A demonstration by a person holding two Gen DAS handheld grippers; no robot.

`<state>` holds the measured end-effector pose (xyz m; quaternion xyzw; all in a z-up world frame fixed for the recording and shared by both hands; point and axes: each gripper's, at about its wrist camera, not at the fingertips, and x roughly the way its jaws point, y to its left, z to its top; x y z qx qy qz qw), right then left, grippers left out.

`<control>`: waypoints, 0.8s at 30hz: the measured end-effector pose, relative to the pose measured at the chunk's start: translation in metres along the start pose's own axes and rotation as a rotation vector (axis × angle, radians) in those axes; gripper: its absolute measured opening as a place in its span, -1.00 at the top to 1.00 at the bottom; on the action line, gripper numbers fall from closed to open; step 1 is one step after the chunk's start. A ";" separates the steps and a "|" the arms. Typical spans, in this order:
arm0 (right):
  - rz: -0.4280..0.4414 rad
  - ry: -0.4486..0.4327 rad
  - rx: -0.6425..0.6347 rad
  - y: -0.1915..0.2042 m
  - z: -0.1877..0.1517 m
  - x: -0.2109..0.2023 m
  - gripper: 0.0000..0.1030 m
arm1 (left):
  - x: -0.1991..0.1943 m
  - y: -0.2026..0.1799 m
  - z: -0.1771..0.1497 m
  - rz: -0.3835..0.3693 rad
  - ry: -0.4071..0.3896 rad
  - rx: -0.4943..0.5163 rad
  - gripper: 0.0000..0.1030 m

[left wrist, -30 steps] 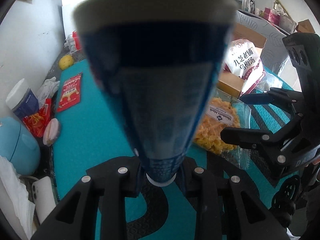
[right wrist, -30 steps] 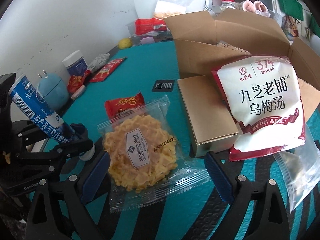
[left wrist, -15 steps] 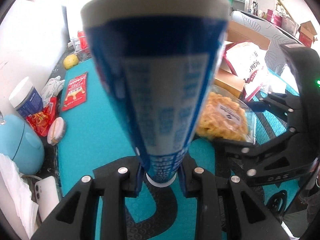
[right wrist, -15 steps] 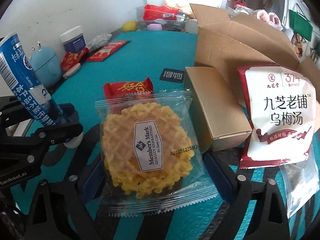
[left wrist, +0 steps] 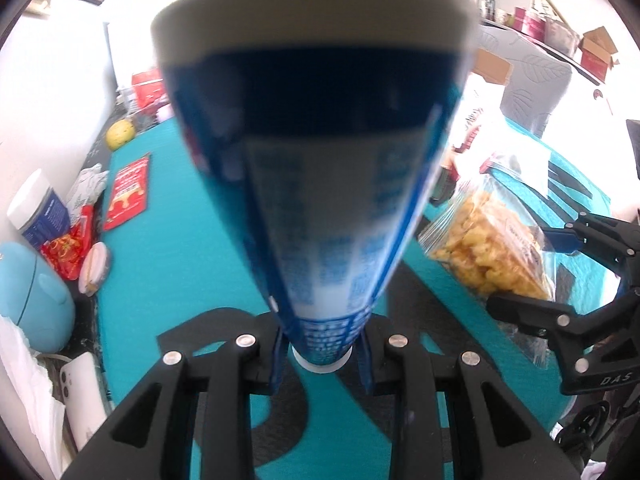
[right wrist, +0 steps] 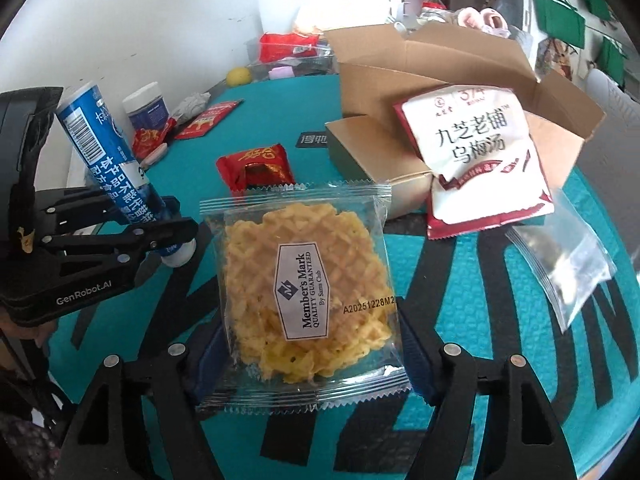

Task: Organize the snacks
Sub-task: 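Lift the blue-and-white tube with the left tool while the right tool grasps the waffle pack, then carry the tube and the waffle pack into the cardboard box with both tools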

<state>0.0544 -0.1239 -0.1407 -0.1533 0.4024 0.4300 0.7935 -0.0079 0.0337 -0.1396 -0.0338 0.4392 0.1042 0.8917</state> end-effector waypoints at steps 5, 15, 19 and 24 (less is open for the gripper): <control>-0.037 -0.009 0.069 -0.014 -0.013 -0.015 -0.44 | 0.001 -0.019 0.003 -0.042 0.002 0.038 0.46; -0.107 -0.025 0.152 -0.035 -0.030 -0.036 -0.43 | -0.001 -0.047 0.016 -0.077 -0.012 0.094 0.46; -0.115 -0.045 0.180 -0.039 -0.033 -0.046 -0.43 | -0.007 -0.055 0.029 -0.094 -0.038 0.101 0.46; -0.128 -0.077 0.207 -0.045 -0.027 -0.061 -0.43 | -0.015 -0.063 0.047 -0.097 -0.073 0.129 0.46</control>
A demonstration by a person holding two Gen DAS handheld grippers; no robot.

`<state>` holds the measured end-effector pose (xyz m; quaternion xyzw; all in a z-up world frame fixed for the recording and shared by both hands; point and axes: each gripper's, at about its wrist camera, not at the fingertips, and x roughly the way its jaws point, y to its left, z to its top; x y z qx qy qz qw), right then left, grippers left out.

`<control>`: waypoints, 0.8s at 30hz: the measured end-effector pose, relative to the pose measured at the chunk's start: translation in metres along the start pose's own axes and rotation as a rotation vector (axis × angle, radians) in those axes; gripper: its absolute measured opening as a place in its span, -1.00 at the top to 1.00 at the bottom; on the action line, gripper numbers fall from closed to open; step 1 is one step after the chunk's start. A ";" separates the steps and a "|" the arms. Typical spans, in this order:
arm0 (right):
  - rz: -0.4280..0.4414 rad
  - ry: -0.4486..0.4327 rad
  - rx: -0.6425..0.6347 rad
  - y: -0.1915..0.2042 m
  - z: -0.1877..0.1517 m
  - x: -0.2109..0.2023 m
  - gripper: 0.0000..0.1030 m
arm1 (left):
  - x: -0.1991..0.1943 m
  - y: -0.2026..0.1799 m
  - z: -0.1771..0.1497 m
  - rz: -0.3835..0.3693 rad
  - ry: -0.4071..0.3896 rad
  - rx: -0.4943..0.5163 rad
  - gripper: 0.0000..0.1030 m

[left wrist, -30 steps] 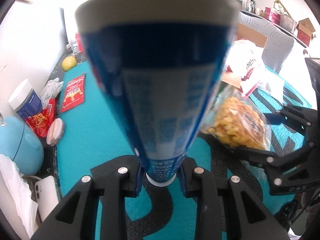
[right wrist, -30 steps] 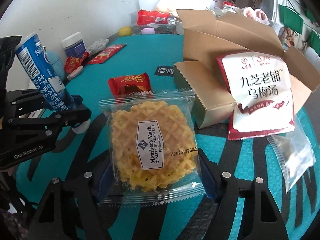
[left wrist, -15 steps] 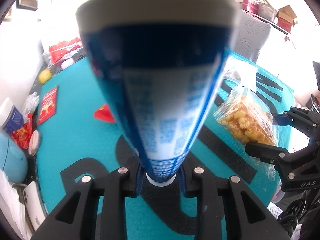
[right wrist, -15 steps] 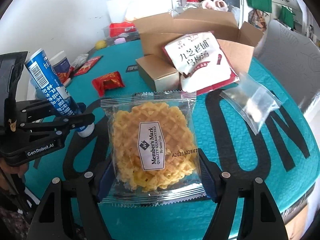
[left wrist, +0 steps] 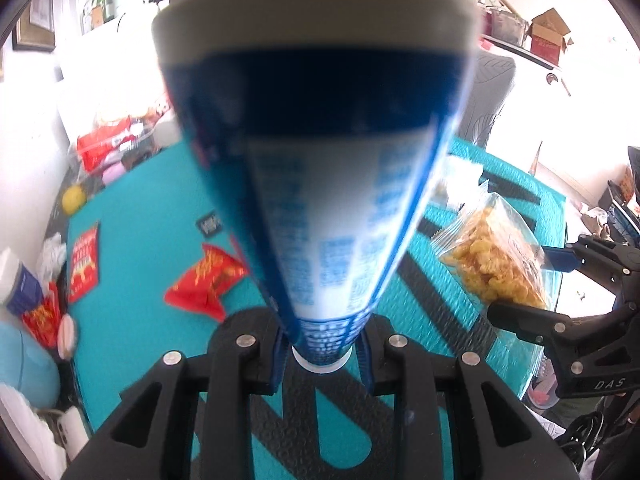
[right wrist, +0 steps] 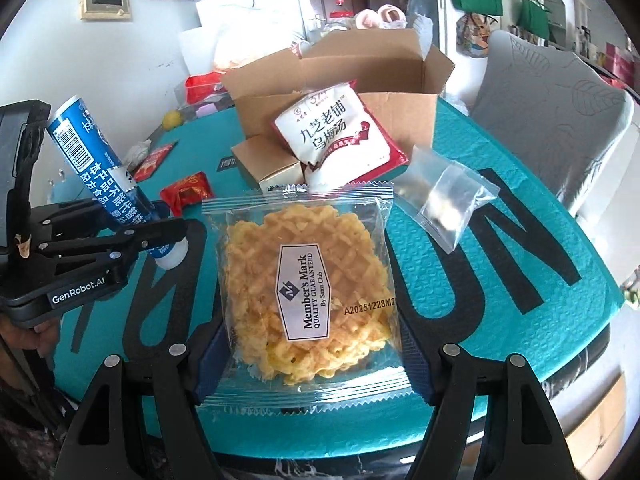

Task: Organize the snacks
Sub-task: 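Carry the tube and the waffle pack into the cardboard box with both tools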

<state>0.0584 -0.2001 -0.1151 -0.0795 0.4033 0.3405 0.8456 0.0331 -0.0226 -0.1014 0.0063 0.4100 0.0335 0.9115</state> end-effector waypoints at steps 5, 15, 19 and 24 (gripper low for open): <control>-0.012 -0.039 -0.004 -0.003 0.013 -0.016 -0.43 | -0.012 0.001 0.021 -0.017 -0.037 0.015 0.46; -0.041 -0.128 -0.036 -0.003 0.049 -0.042 -0.43 | -0.029 0.005 0.065 -0.028 -0.117 0.032 0.46; -0.040 -0.161 -0.051 -0.003 0.065 -0.051 -0.43 | -0.032 0.010 0.083 -0.018 -0.153 0.032 0.46; -0.046 -0.185 -0.069 -0.003 0.086 -0.054 -0.43 | -0.034 0.014 0.105 -0.012 -0.197 0.045 0.46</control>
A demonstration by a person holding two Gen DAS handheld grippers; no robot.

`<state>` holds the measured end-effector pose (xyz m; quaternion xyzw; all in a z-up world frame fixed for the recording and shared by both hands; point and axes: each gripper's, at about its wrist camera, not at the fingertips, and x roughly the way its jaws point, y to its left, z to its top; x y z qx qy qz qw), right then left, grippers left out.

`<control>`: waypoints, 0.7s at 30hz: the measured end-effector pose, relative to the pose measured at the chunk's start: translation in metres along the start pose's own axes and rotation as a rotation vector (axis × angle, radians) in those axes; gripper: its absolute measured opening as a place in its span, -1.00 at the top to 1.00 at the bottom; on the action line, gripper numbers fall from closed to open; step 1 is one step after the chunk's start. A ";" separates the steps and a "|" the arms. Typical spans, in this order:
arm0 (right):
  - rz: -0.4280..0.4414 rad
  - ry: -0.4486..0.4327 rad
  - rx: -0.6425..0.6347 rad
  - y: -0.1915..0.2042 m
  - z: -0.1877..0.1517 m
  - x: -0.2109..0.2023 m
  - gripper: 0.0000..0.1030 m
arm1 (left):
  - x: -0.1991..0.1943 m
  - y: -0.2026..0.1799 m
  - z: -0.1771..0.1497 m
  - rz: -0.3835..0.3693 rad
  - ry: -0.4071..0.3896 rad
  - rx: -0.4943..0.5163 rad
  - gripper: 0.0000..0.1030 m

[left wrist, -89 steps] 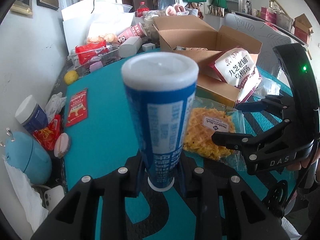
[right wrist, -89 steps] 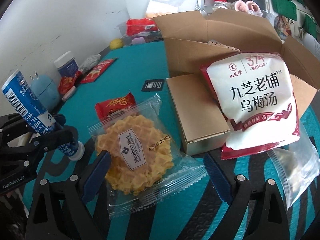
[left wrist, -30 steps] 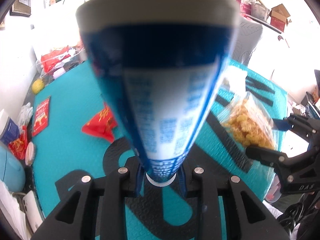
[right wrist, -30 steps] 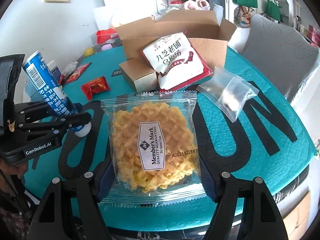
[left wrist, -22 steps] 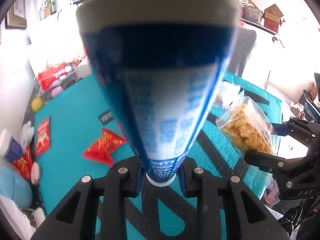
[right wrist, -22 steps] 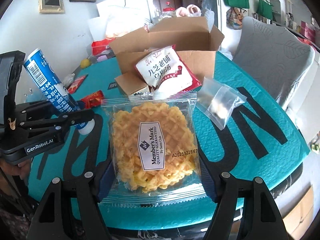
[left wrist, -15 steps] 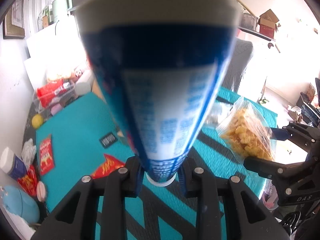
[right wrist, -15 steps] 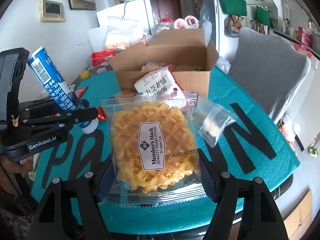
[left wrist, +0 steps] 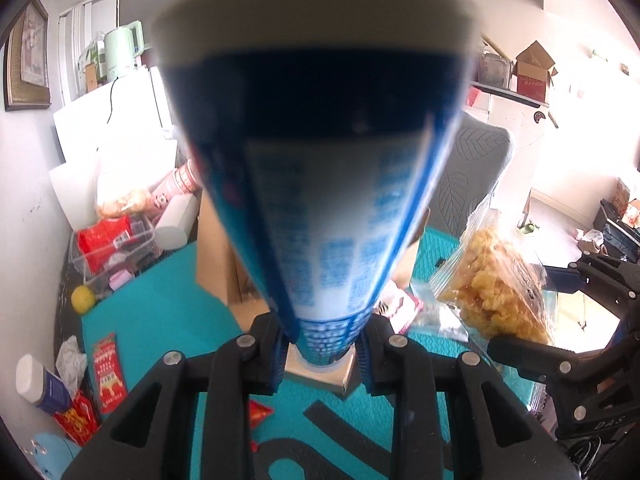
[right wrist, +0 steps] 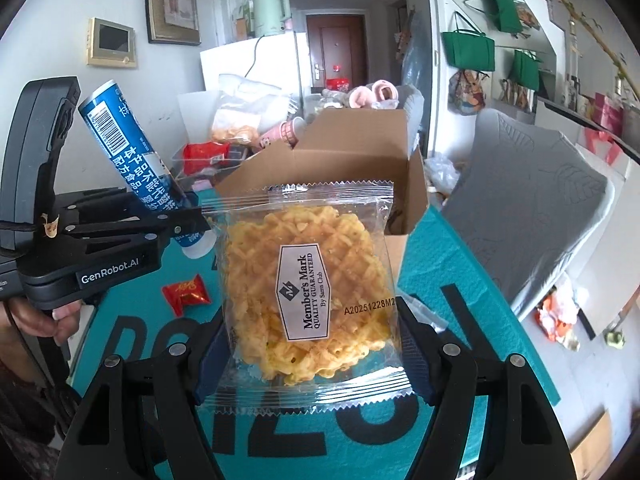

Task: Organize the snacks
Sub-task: 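Carry the tube and the waffle pack into the cardboard box with both tools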

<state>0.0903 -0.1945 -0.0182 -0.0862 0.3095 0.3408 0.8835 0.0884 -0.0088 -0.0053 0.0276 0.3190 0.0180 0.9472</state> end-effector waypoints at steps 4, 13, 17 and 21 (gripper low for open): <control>-0.008 -0.025 -0.016 -0.003 0.018 0.005 -0.43 | 0.006 0.006 0.019 0.017 -0.023 0.010 0.46; -0.026 -0.055 -0.026 -0.015 0.059 0.036 -0.43 | 0.033 0.017 0.053 0.021 -0.045 0.023 0.46; -0.014 -0.056 -0.009 -0.029 0.074 0.054 -0.43 | 0.051 0.016 0.068 0.018 -0.044 0.040 0.46; -0.020 -0.046 0.007 -0.044 0.088 0.076 -0.43 | 0.074 0.019 0.082 0.008 -0.035 0.041 0.46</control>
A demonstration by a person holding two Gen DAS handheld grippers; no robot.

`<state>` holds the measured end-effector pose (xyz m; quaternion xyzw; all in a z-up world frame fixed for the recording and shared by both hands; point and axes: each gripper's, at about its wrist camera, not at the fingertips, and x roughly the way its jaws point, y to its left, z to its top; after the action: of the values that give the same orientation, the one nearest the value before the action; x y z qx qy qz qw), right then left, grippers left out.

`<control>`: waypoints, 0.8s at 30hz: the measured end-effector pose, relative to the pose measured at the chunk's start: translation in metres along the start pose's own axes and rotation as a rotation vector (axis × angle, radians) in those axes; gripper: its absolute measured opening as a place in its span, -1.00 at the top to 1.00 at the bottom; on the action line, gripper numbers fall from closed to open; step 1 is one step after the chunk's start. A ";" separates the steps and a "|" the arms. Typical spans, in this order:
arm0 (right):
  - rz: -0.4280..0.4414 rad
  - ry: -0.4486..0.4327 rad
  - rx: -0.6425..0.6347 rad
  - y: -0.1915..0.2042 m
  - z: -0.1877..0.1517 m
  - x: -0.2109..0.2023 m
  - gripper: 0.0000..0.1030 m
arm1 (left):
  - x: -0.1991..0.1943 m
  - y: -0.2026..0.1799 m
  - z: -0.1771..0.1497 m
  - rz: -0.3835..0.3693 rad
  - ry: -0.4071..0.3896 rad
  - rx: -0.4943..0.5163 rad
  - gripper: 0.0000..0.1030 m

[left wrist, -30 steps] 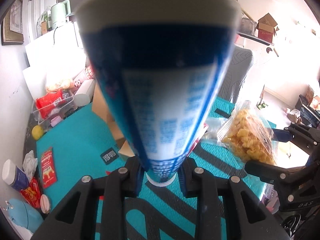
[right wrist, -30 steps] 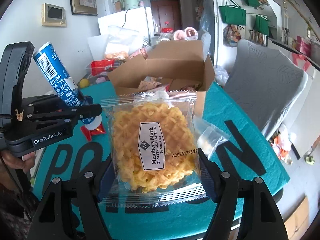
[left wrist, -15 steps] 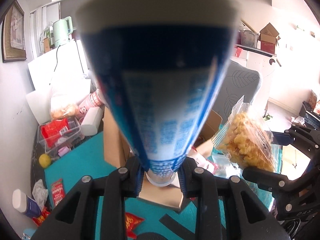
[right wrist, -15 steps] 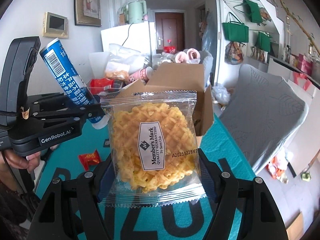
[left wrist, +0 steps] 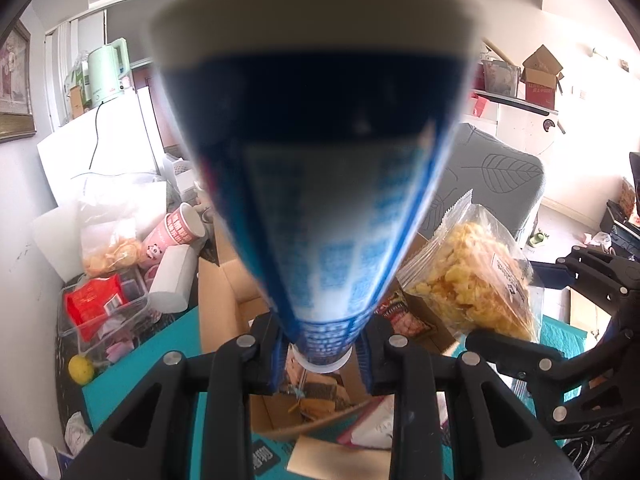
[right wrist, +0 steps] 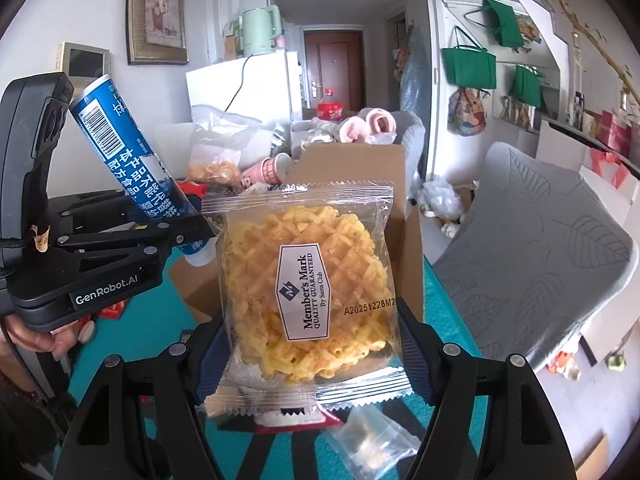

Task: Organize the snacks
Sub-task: 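Carry the tube and the waffle pack into the cardboard box with both tools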

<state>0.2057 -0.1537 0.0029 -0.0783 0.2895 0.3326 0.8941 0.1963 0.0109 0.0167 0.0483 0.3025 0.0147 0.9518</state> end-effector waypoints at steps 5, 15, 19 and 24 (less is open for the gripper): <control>-0.037 0.018 -0.008 -0.017 0.015 0.029 -0.43 | 0.032 0.007 0.010 0.018 0.000 0.012 0.46; -0.051 0.079 -0.010 -0.039 0.031 0.087 -0.43 | 0.096 0.020 0.027 0.008 0.057 0.024 0.46; -0.068 0.097 -0.014 -0.043 0.036 0.107 -0.43 | 0.121 0.029 0.029 0.035 0.092 0.007 0.46; -0.066 0.141 -0.011 -0.047 0.039 0.131 -0.43 | 0.152 0.042 0.030 0.088 0.150 -0.005 0.46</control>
<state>0.3341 -0.1042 -0.0423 -0.1160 0.3471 0.2980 0.8816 0.3379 0.0584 -0.0416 0.0579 0.3703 0.0608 0.9251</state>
